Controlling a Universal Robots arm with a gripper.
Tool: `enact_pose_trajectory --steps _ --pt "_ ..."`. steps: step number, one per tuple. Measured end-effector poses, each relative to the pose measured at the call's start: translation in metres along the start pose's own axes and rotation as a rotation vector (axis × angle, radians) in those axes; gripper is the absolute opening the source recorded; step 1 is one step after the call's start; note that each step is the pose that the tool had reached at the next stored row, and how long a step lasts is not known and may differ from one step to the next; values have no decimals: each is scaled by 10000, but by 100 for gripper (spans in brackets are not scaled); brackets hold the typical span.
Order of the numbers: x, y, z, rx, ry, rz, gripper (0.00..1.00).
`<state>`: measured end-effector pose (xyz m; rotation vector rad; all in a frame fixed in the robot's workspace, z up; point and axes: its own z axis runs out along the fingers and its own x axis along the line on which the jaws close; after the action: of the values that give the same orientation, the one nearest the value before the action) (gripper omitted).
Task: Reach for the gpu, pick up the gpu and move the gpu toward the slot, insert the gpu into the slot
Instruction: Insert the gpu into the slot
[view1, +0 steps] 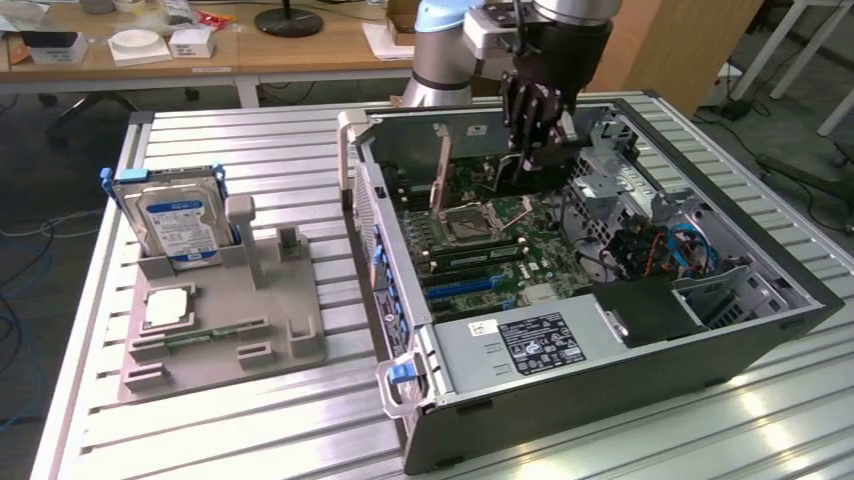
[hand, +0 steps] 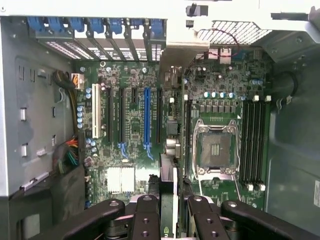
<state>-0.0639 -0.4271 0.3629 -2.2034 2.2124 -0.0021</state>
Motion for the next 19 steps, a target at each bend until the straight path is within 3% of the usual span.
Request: enact_pose_trajectory --steps 10,19 --pt "127 6 16 0 0 -1 27" --pt "163 111 61 1 0 1 27"
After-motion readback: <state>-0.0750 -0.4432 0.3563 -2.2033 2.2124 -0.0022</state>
